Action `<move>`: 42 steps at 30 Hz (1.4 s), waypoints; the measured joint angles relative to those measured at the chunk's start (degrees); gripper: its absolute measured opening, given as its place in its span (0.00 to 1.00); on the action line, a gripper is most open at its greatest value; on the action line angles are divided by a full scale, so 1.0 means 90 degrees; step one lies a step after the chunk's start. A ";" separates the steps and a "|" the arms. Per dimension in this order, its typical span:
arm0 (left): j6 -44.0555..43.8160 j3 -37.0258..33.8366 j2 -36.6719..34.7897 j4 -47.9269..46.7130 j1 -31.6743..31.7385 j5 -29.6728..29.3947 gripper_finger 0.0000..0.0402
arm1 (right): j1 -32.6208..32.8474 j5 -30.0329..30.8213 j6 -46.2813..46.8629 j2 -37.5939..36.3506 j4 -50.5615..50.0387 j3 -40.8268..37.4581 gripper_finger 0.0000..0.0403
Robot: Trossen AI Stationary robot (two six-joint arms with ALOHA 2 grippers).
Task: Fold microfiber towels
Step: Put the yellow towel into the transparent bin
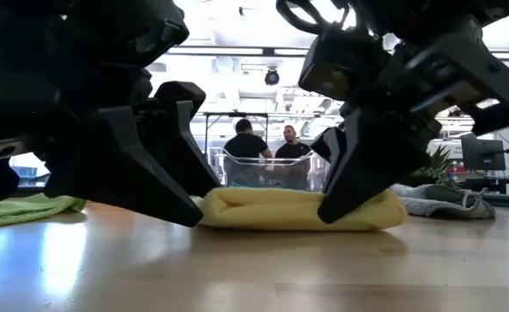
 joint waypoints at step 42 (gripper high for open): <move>0.0294 -0.0027 0.0002 0.0089 -0.0615 -0.1973 0.02 | -0.0040 -0.0594 0.0858 -0.0204 0.0643 0.0012 0.21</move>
